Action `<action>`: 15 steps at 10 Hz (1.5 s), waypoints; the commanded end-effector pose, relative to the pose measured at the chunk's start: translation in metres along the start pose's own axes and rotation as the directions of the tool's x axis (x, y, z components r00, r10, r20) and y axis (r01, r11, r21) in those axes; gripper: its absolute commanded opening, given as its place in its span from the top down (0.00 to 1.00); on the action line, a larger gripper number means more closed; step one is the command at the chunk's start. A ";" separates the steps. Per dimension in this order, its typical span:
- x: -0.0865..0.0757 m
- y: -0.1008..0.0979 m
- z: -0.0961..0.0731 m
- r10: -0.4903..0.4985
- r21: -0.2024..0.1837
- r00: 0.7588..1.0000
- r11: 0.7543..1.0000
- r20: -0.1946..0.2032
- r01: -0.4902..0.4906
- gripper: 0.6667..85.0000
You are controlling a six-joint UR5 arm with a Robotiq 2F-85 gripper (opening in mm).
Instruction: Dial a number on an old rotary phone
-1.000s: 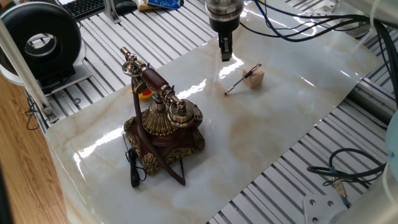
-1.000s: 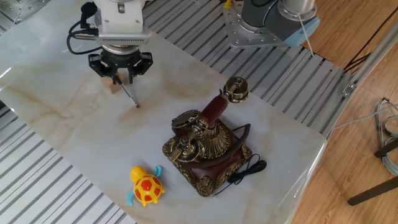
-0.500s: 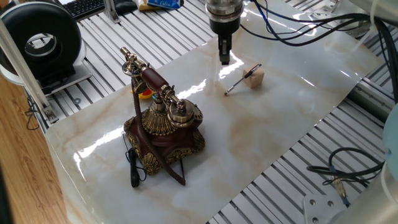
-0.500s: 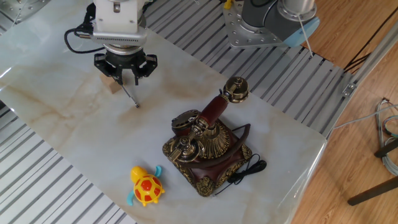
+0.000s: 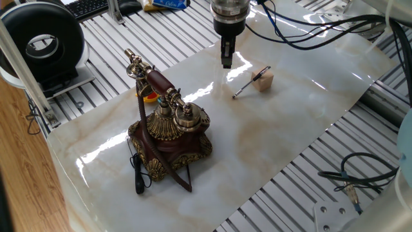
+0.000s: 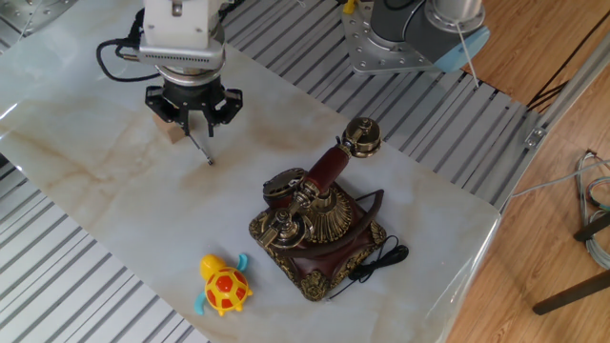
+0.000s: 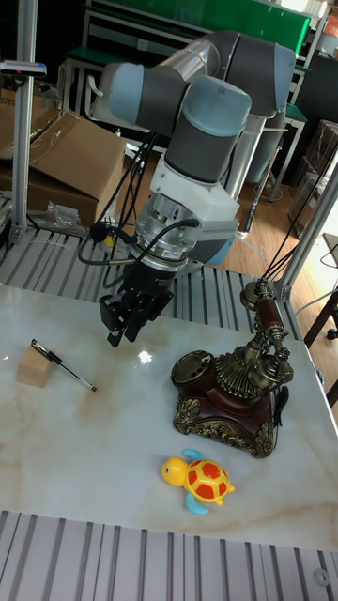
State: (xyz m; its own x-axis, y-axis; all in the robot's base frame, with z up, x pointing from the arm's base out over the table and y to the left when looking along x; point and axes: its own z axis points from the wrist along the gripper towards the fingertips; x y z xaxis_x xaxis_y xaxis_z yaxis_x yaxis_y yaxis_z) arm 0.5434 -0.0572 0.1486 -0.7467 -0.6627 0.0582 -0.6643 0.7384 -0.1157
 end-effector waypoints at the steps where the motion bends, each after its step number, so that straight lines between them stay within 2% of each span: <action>1: 0.008 -0.001 0.005 -0.065 -0.012 0.998 0.998 -0.013 0.065 0.57; 2: 0.017 -0.005 0.013 -0.119 -0.014 0.992 0.993 -0.032 0.119 0.55; 4: 0.042 -0.020 0.029 -0.208 0.008 0.975 0.978 -0.080 0.209 0.48; 5: 0.049 -0.024 0.039 -0.226 0.023 0.971 0.973 -0.074 0.228 0.48; 6: 0.051 -0.021 0.042 -0.234 0.013 0.970 0.972 -0.066 0.235 0.48; 8: 0.054 -0.021 0.042 -0.250 0.010 0.965 0.968 -0.077 0.251 0.48; 9: 0.058 -0.032 0.041 -0.287 0.040 0.952 0.955 -0.106 0.292 0.49; 10: 0.059 -0.035 0.043 -0.329 0.045 0.937 0.941 -0.116 0.336 0.49; 12: 0.063 -0.048 0.049 -0.411 0.081 0.898 0.901 -0.156 0.427 0.46; 13: 0.058 -0.047 0.050 -0.428 0.092 0.890 0.891 -0.157 0.445 0.45; 15: 0.051 -0.042 0.048 -0.427 0.088 0.893 0.893 -0.141 0.441 0.45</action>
State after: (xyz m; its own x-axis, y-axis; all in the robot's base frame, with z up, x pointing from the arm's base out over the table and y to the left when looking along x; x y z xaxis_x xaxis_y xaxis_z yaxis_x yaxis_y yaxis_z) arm 0.5308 -0.1315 0.1101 -0.4170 -0.8758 0.2430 -0.9078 0.3880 -0.1591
